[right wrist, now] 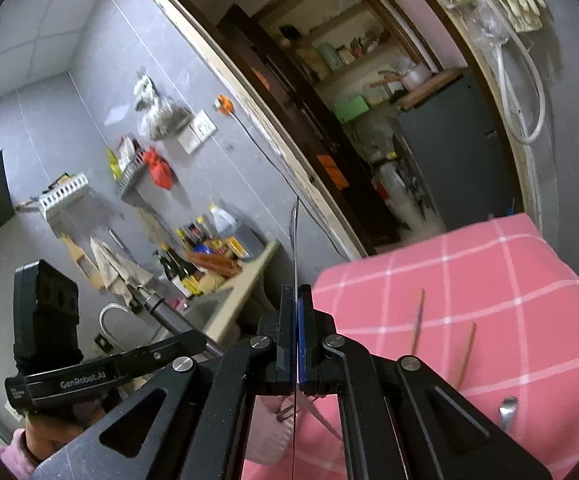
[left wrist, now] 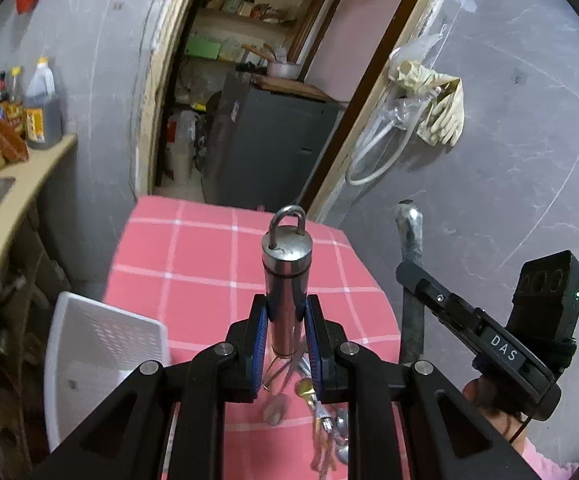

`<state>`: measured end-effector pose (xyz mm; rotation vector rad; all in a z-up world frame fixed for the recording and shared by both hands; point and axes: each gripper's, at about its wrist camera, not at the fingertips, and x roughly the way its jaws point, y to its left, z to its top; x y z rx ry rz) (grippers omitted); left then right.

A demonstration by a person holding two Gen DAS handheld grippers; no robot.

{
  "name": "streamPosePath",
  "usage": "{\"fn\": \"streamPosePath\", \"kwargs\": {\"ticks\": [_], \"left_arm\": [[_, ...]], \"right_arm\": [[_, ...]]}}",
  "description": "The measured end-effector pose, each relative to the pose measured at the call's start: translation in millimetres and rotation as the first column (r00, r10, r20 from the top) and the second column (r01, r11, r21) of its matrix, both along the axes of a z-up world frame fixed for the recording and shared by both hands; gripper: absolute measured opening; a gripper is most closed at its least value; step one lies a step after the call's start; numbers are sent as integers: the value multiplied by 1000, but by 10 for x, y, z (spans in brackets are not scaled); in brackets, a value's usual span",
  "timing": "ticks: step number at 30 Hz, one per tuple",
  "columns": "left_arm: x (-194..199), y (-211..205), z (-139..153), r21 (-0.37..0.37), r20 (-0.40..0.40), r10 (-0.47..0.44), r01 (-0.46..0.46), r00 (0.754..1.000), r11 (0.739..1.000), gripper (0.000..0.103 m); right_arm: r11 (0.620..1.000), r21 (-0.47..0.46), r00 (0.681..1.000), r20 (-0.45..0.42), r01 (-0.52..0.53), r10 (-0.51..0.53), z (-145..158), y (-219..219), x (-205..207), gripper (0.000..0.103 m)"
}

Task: Organize utensils
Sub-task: 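Lift the peeler with the left tool while the right tool grasps and lifts the knife, then lower the peeler into the white holder with the left tool while the right tool drops the knife in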

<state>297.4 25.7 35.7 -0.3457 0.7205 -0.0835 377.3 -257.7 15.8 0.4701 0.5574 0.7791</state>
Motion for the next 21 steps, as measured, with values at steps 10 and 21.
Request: {"fn": "streamPosePath", "kwargs": {"ticks": [10, 21], "left_arm": [[-286, 344, 402, 32, 97, 32, -35, 995, 999, 17], [-689, 711, 627, 113, 136, 99, -114, 986, 987, 17]], "right_arm": [[999, 37, 996, 91, -27, 24, 251, 310, -207, 1], [974, 203, 992, 99, -98, 79, 99, 907, -325, 1]]}}
